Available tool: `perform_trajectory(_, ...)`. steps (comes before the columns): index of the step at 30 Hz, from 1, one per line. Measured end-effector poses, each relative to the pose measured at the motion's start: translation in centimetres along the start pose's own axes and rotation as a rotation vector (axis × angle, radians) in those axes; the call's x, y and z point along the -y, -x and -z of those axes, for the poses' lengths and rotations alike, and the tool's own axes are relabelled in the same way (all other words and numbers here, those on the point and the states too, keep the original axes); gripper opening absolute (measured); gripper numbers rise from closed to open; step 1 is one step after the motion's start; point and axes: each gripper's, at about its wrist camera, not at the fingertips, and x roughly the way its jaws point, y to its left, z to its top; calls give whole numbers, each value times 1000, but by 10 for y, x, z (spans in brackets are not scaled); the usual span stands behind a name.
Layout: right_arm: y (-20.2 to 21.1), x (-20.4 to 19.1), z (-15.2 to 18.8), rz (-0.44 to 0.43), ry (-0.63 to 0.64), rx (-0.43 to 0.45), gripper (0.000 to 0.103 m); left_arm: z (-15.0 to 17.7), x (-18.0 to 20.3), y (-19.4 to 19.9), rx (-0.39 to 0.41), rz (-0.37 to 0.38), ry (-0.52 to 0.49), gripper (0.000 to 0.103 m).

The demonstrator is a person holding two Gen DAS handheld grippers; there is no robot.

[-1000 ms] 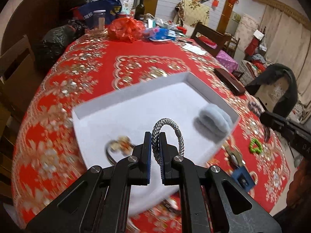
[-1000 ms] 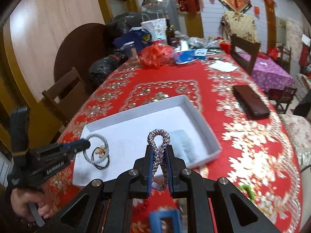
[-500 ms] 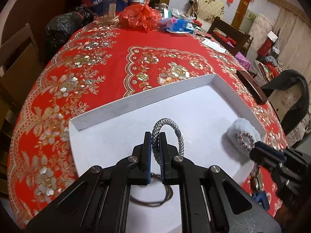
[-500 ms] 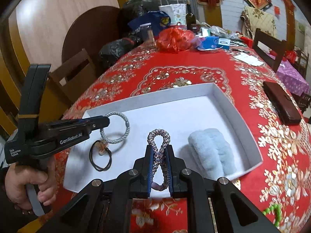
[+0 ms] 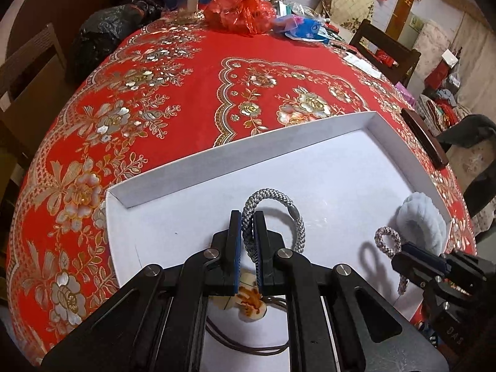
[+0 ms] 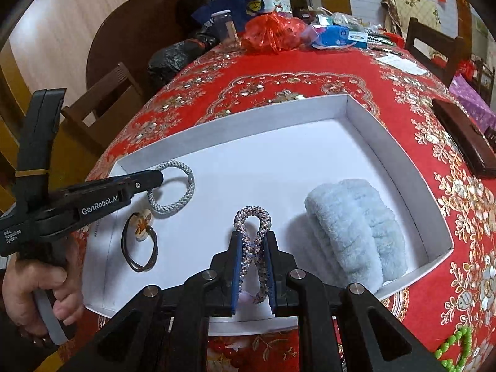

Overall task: Organize jewelry
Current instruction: 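Open both tools to release the bracelets inside the box, then withdraw from the box and grasp the blue claw clip with the right tool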

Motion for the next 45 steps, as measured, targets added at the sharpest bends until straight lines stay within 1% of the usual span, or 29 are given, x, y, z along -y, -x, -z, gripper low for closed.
perform_trajectory(3, 0, 2, 1, 1, -10, -4, 12, 0, -1, 1, 1, -7, 8, 7)
perform_trajectory(4, 0, 2, 1, 1, -12, -2, 14, 1, -2, 0, -3, -4, 13, 7)
perform_trajectory(6, 1, 2, 1, -2, -14, 2, 21, 1, -4, 0, -8, -7, 16, 8)
perform_trajectory(7, 2, 1, 1, -2, -13, 6, 28, 1, -4, 1, -9, -4, 19, 8)
perform_trajectory(8, 2, 1, 0, -4, -12, 10, 31, 1, -4, 1, -12, -3, 20, 12)
perform_trajectory(11, 5, 0, 0, -10, -10, 20, 31, 1, -4, 2, -10, -3, 20, 27)
perform_trajectory(14, 8, 0, -1, -16, -8, 29, 31, 1, -3, 7, 9, -3, 27, 35)
perform_trajectory(15, 10, 0, -1, -18, -8, 35, 31, 1, -3, 9, 12, -5, 32, 41)
perform_trajectory(17, 13, 0, -2, -19, -8, 50, 31, 0, -5, 14, 28, -6, 43, 50)
perform_trajectory(18, 14, 0, -3, -23, -11, 55, 32, 0, -6, 17, 38, -7, 46, 51)
perform_trajectory(19, 16, 1, -4, -34, -18, 62, 34, 0, -6, 20, 45, -10, 50, 51)
perform_trajectory(20, 17, 1, -3, -39, -22, 65, 40, 0, -7, 23, 50, -12, 53, 51)
perform_trajectory(21, 18, 1, -3, -39, -23, 68, 42, 0, -8, 26, 59, -16, 56, 51)
perform_trajectory(27, 21, 5, 1, -31, -46, 70, 43, 7, -11, 42, 99, -20, 76, 51)
perform_trajectory(29, 23, 5, 3, -39, -51, 68, 47, 10, -12, 45, 113, -17, 80, 51)
perform_trajectory(32, 25, 4, 4, -30, -46, 69, 47, 14, -11, 48, 104, -13, 80, 51)
perform_trajectory(34, 25, 4, 6, -36, -49, 64, 48, 15, -7, 49, 97, -30, 47, 51)
perform_trajectory(36, 24, 4, 7, -38, -49, 55, 54, 18, -2, 50, 93, -49, 14, 52)
perform_trajectory(37, 24, 4, 8, -47, -47, 52, 63, 19, 0, 49, 87, -61, -2, 52)
perform_trajectory(38, 24, 3, 9, -50, -44, 50, 68, 21, 1, 49, 83, -69, -10, 52)
perform_trajectory(41, 26, 3, 10, -18, -35, 60, 68, 23, 3, 49, 75, -65, -16, 52)
perform_trajectory(45, 53, 14, 12, -47, -79, 139, 68, 25, 4, 55, 87, -58, -17, 52)
